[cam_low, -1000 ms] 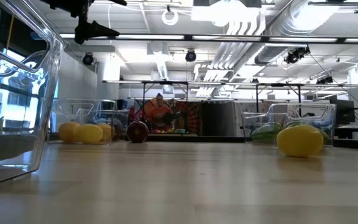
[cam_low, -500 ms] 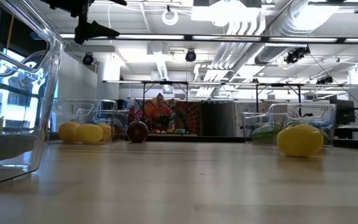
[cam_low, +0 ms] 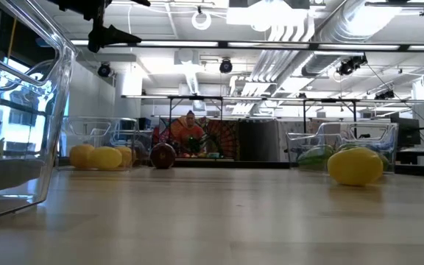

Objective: Sort produce into baskets
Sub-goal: Put the purple eggplant into the bottom right transparent bin

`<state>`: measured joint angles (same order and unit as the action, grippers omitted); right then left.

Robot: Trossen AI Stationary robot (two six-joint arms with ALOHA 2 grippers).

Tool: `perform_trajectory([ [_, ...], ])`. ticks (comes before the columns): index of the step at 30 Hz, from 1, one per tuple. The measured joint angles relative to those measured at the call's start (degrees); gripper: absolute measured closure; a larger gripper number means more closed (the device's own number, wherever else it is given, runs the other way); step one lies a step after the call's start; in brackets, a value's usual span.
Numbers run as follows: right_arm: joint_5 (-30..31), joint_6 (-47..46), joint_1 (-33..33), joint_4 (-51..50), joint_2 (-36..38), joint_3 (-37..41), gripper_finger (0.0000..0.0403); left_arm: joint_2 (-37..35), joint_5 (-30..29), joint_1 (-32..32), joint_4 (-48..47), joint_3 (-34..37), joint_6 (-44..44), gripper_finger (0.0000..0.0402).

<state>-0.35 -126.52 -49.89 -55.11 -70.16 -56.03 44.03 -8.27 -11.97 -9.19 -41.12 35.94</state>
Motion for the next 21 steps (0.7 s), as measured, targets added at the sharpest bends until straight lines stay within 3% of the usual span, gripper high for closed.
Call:
perform_trajectory([
  [4,1.3,1.9,0.0,1.3,1.9,-0.1,0.0032,0.0,0.2,0.0,0.2,0.0,0.6,0.0039],
  [6,6.3,2.1,0.0,0.7,3.3,-1.3,0.0015,0.0,1.4,0.0,1.4,0.0,1.4,0.0039],
  [8,17.8,2.7,0.0,0.0,4.8,-3.5,0.0006,0.0,3.3,0.0,4.0,0.0,1.5,0.0039],
  [10,34.0,7.3,0.4,0.2,6.2,-6.4,0.0005,0.0,4.9,0.0,6.1,-0.5,1.5,0.0039],
  [12,49.4,15.5,1.6,0.3,6.9,-9.0,0.0005,0.0,6.0,0.0,6.4,-1.8,0.8,0.0039],
  [14,59.8,26.3,3.9,1.7,7.0,-11.4,0.0006,0.2,7.4,0.0,4.8,-3.7,-0.9,0.0039],
  [16,59.6,37.3,7.9,3.1,6.9,-13.2,0.0006,0.4,9.7,0.0,-0.7,-6.6,-2.7,0.0039],
  [21,39.3,58.9,21.5,11.8,5.1,-12.7,0.0006,4.0,14.3,3.7,-25.2,-15.2,-6.1,0.0039],
])
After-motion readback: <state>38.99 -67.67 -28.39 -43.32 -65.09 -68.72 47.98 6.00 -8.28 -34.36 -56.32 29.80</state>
